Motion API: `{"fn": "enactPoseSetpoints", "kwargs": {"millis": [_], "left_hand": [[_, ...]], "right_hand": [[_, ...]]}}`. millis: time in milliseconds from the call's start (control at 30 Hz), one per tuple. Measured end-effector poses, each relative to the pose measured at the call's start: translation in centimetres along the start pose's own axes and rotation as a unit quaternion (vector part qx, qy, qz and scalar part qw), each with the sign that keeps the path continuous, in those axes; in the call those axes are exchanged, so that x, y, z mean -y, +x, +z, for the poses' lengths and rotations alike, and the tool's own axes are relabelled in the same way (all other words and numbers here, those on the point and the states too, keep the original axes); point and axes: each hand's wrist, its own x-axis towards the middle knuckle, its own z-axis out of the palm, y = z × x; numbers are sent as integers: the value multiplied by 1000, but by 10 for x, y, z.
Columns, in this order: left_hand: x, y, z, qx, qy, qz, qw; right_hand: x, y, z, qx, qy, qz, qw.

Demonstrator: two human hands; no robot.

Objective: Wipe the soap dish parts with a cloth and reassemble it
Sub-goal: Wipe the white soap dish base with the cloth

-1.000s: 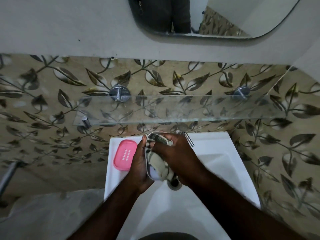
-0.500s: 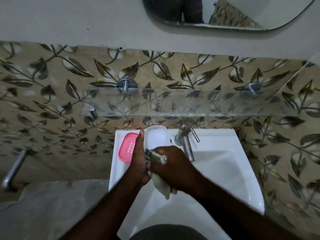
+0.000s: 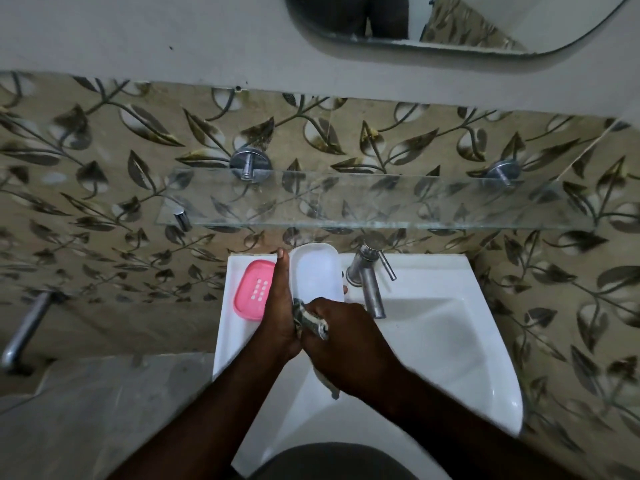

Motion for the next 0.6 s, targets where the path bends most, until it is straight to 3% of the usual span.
{"fn": "enactPoseSetpoints", "kwargs": {"millis": [200, 300, 400, 500, 600], "left_hand": [[15, -6, 7, 4, -5, 7, 1000], [5, -2, 1, -42, -45, 26, 998], [1, -3, -1, -61, 8, 4, 998], [2, -8, 7, -38, 40, -2, 998], [3, -12, 15, -10, 49, 25, 998]], "right_hand": [[6, 28, -8, -92, 126, 12, 988], [-1, 16, -2, 0, 89, 15, 996], [-8, 13, -6, 67, 50, 29, 996], [-7, 28, -16, 43, 208, 75, 974], [1, 44, -21, -63, 364, 98, 924]]}}
